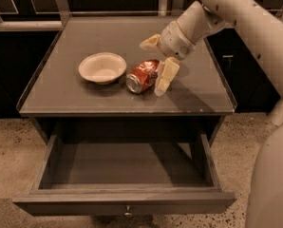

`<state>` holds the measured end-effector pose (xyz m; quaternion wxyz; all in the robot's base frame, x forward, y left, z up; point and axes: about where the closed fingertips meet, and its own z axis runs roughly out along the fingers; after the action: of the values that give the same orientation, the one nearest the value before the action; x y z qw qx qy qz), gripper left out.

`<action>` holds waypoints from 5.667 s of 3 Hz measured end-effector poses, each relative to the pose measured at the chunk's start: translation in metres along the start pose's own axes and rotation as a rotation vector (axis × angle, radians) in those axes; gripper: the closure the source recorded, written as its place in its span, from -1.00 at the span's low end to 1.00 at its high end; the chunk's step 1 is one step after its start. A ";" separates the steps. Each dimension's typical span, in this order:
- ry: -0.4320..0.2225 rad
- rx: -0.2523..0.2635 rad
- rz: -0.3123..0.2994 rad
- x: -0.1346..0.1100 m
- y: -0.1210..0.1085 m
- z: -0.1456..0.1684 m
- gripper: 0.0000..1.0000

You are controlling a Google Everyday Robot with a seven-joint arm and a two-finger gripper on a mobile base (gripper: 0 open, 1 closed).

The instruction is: Place coke can into top drawer

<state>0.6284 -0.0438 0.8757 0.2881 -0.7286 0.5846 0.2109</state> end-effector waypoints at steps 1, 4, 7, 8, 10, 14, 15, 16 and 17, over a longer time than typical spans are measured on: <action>-0.033 -0.054 -0.037 -0.002 -0.002 0.030 -1.00; 0.009 -0.118 -0.052 0.005 0.008 0.045 0.32; -0.033 -0.095 -0.014 -0.016 0.031 0.022 1.00; 0.033 -0.046 0.077 -0.038 0.082 -0.010 1.00; 0.090 0.062 0.249 -0.032 0.168 -0.028 1.00; 0.064 0.113 0.550 0.075 0.234 0.020 1.00; 0.008 0.072 0.626 0.100 0.231 0.059 1.00; -0.023 0.052 0.676 0.118 0.225 0.097 1.00; -0.026 0.054 0.681 0.120 0.224 0.100 0.60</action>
Offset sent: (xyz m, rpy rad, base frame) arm -0.0237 0.0203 -0.0812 -0.1566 0.1099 0.1884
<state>0.4411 -0.0989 0.6851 0.2277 -0.4811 0.7958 0.2888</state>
